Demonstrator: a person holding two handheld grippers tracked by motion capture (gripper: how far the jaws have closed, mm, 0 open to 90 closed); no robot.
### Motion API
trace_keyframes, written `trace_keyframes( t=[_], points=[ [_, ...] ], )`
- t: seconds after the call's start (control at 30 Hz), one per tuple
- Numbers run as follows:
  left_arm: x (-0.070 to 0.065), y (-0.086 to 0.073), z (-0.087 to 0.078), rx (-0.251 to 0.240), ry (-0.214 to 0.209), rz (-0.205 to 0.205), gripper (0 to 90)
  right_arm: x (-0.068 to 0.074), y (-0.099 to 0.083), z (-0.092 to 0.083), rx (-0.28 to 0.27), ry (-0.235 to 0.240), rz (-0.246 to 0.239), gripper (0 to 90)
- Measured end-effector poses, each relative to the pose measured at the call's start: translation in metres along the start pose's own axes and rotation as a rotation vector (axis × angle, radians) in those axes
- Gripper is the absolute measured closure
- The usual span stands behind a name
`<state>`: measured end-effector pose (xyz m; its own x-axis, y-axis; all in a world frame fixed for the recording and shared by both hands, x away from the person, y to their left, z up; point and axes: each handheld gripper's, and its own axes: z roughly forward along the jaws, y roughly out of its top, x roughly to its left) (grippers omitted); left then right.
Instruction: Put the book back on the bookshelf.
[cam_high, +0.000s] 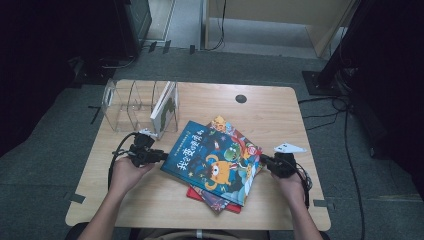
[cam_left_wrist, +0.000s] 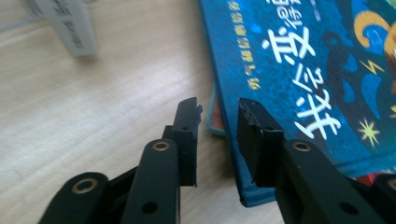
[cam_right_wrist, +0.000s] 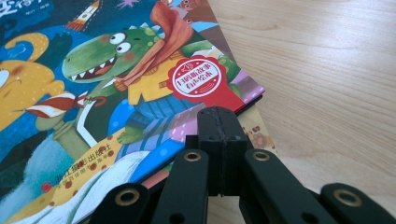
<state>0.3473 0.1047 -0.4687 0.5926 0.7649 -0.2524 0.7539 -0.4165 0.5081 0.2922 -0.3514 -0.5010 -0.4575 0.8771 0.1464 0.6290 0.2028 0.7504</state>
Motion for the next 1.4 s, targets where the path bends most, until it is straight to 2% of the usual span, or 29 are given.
trace_keyframes(
  t=[0.17, 0.27, 0.47, 0.53, 0.73, 1.07, 1.4],
  points=[
    [-0.003, -0.003, 0.001, 0.011, -0.030, -0.012, 71.6, 0.001, 0.002, 0.003, -0.001, -0.006, -0.007, 90.0],
    [-0.003, -0.004, 0.001, 0.010, -0.028, -0.014, 71.6, 0.001, 0.001, 0.002, -0.002, -0.003, -0.005, 90.0],
    [-0.005, -0.005, 0.002, 0.010, -0.052, -0.030, 73.2, 0.001, 0.001, 0.002, -0.003, -0.003, -0.006, 90.0],
    [-0.008, -0.005, 0.002, 0.010, -0.032, -0.023, 73.5, 0.001, 0.001, 0.002, -0.003, -0.005, -0.006, 90.0],
    [-0.013, -0.007, 0.000, 0.028, -0.017, -0.028, 74.0, 0.003, 0.001, 0.002, -0.002, -0.005, -0.010, 90.0],
    [-0.029, -0.025, -0.007, 0.038, -0.021, -0.039, 74.0, 0.014, -0.004, -0.003, 0.014, 0.021, -0.029, 90.0],
    [-0.032, -0.036, -0.014, 0.050, -0.023, -0.046, 73.7, 0.026, -0.006, -0.005, 0.031, 0.047, -0.047, 90.0]
  ],
)
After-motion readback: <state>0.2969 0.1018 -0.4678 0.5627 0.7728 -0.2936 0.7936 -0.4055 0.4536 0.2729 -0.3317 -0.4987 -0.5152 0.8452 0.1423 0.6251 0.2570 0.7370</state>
